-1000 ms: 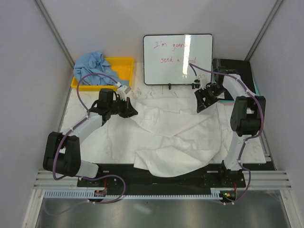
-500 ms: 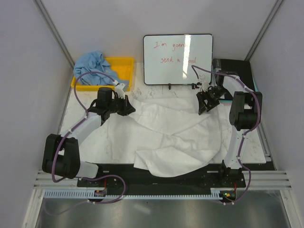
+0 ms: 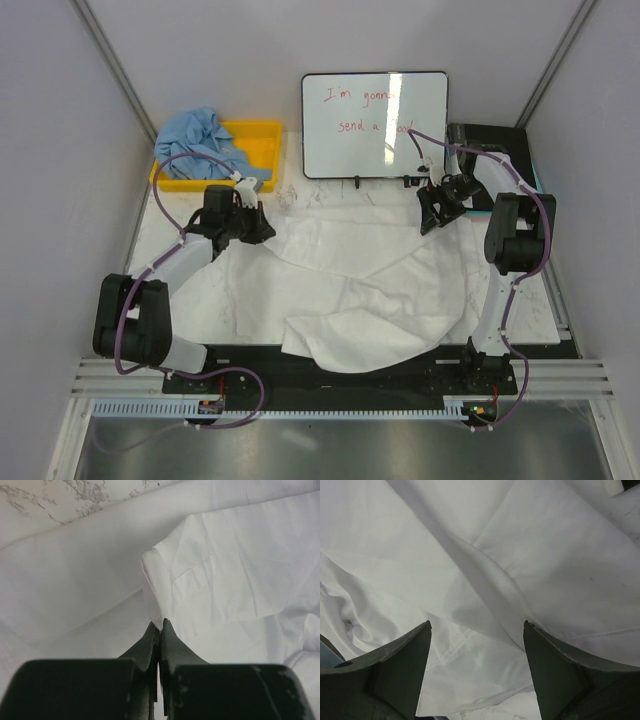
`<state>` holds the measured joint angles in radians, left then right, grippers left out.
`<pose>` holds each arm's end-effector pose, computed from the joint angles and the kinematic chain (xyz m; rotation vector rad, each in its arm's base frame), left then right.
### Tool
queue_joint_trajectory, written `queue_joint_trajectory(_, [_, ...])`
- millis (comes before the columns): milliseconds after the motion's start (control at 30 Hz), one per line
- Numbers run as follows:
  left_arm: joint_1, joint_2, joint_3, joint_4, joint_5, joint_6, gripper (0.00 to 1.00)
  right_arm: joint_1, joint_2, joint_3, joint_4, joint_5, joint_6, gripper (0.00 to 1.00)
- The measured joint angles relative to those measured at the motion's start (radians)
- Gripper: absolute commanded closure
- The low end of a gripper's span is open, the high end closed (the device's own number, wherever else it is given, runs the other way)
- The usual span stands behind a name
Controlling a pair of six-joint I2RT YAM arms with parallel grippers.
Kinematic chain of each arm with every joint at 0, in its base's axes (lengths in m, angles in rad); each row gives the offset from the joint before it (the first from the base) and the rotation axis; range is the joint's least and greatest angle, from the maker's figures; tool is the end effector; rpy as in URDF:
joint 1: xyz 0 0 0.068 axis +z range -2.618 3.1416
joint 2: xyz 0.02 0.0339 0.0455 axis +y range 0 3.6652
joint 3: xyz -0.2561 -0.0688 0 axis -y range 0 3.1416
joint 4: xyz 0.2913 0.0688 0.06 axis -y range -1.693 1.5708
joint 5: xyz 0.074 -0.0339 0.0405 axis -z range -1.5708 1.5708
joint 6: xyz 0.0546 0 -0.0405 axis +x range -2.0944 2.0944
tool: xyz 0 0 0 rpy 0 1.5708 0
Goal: Fold and stack the long sleeve shirts
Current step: Fold the shirt
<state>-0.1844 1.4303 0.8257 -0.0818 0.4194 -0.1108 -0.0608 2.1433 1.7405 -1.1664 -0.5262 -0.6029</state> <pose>0.3436 -0.0867 0.1724 0.3094 2.2408 -0.6305 0.4513 0.0000 0.1486 -0.7714 2.7735 0.7323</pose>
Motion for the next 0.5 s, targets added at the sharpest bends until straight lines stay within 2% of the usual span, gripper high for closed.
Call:
queue_joint_trajectory(133, [0.000,0.024,0.000,-0.039,-0.012,0.000,0.96,0.000,0.000,0.011,-0.001,0.006,0.000,0.18])
queue_joint_trajectory(167, [0.000,0.029,0.000,-0.053,-0.024,0.000,0.89,0.000,-0.001,0.011,-0.001,0.007,0.000,0.19])
queue_joint_trajectory(233, [0.000,0.037,0.000,-0.075,-0.038,-0.001,0.80,0.000,-0.002,0.012,-0.002,0.010,0.000,0.18])
queue_joint_trajectory(267, [0.000,0.038,0.000,-0.085,-0.045,-0.001,0.68,0.000,-0.004,0.012,-0.002,0.010,0.000,0.18])
queue_joint_trajectory(333, [0.000,0.038,0.000,-0.108,-0.056,-0.005,0.58,0.000,-0.011,0.012,-0.002,0.010,0.003,0.18])
queue_joint_trajectory(500, [0.013,0.036,0.000,-0.153,-0.061,-0.005,0.45,0.000,-0.058,0.012,0.000,0.011,0.024,0.12])
